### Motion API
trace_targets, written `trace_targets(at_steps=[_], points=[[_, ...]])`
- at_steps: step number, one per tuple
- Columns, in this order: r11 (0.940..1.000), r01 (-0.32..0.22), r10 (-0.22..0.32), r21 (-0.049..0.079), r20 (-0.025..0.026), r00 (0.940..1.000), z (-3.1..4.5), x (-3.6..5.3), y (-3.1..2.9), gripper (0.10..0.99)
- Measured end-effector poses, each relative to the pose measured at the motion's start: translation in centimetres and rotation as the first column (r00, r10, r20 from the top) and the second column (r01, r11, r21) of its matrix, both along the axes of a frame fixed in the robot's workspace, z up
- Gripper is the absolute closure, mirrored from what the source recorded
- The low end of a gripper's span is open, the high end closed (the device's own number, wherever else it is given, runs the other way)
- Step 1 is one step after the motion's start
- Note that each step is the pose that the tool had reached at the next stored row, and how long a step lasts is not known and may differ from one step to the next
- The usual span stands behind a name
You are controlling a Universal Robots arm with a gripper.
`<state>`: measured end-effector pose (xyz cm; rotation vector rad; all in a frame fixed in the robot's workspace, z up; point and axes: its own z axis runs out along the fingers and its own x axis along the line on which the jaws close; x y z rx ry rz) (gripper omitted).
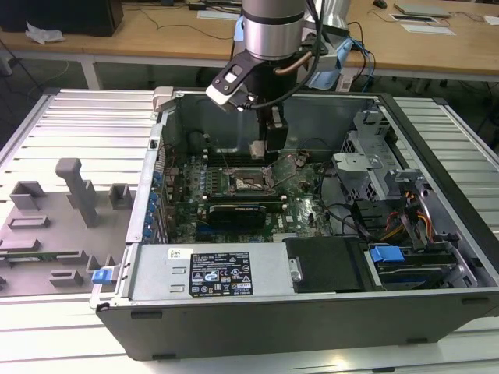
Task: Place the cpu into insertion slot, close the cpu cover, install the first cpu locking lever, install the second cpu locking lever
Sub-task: 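Place the cpu into insertion slot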
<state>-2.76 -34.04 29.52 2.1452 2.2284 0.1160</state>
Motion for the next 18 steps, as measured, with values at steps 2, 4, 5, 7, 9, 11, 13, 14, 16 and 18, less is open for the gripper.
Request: trace_targets(at_steps=[2,4,5,7,9,11,13,14,16,18], points=[[0.9996,0.028,-0.028,0.000,0.0000,0.9996,-0.18,0.00,0.00,0.545],[0.9988,0.050,-0.050,0.000,0.0000,0.9988,-0.44,-0.05,0.02,0.545],[0.9986,0.054,-0.054,0.000,0.0000,0.9986,-0.56,-0.09,0.05,0.545],[0.9985,0.054,-0.054,0.000,0.0000,0.9985,-0.80,-0.25,0.09,0.545],[0.9985,0.054,-0.054,0.000,0.0002,0.9985,-1.09,-0.49,0.11,0.545],[0.9987,0.052,-0.052,0.000,0.0007,0.9987,-1.37,-0.72,0.13,0.545],[0.9989,0.047,-0.047,0.000,0.0008,0.9989,-1.65,-0.81,0.15,0.545],[0.9990,0.045,-0.045,0.000,0.0008,0.9990,-1.80,-0.83,0.17,0.545],[0.9992,0.039,-0.039,0.000,0.0008,0.9992,-2.23,-0.85,0.29,0.545],[0.9993,0.037,-0.037,0.000,0.0008,0.9993,-2.45,-0.85,0.40,0.545]])
